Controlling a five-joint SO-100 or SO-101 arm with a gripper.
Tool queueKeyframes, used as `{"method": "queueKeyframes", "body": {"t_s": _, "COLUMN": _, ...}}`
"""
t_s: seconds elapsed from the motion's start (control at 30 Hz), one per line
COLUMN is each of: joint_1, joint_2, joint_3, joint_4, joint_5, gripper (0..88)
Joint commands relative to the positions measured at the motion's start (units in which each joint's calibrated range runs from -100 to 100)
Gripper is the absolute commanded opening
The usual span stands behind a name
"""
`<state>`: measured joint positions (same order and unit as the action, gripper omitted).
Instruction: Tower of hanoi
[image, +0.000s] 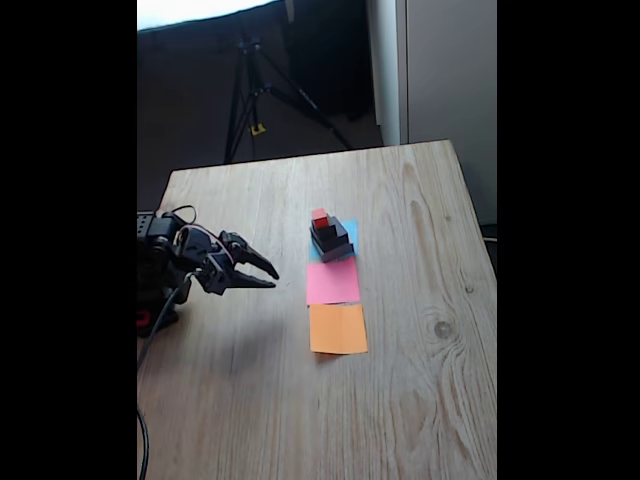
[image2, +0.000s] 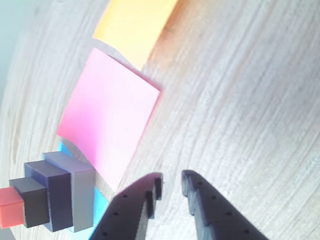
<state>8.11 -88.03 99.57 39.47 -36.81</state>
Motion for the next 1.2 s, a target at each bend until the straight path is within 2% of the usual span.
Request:
{"method": "queueKeyframes", "body": {"t_s": 0.0, "joint_1": -0.4, "joint_2": -0.8, "joint_3": 0.4, "joint_4": 5.6, "joint_5": -5.8, "gripper": 0.8}}
{"method": "queueKeyframes", "body": {"t_s": 0.2, "joint_1": -0.3, "joint_2": -0.8, "joint_3": 0.4, "joint_4": 11.8, "joint_5": -18.9, "gripper": 0.8}}
{"method": "queueKeyframes", "body": {"t_s": 0.27, "joint_1": -0.1, "joint_2": -0.8, "joint_3": 0.4, "joint_4": 14.2, "joint_5": -21.2, "gripper": 0.8}}
{"method": "queueKeyframes", "body": {"t_s": 0.33, "joint_1": 0.0, "joint_2": -0.8, "joint_3": 0.4, "joint_4": 16.0, "joint_5": -25.7, "gripper": 0.8}}
{"method": "queueKeyframes", "body": {"t_s": 0.53, "joint_1": 0.1, "joint_2": -0.8, "joint_3": 0.4, "joint_4": 16.2, "joint_5": -34.3, "gripper": 0.7}}
{"method": "queueKeyframes", "body": {"t_s": 0.63, "joint_1": 0.5, "joint_2": -0.8, "joint_3": 0.3, "joint_4": 16.1, "joint_5": -41.5, "gripper": 0.7}}
{"method": "queueKeyframes", "body": {"t_s": 0.73, "joint_1": 0.4, "joint_2": -0.8, "joint_3": 0.3, "joint_4": 16.0, "joint_5": -45.8, "gripper": 0.7}}
{"method": "queueKeyframes", "body": {"t_s": 1.17, "joint_1": 0.5, "joint_2": -0.8, "joint_3": 0.3, "joint_4": 15.9, "joint_5": -45.1, "gripper": 0.7}}
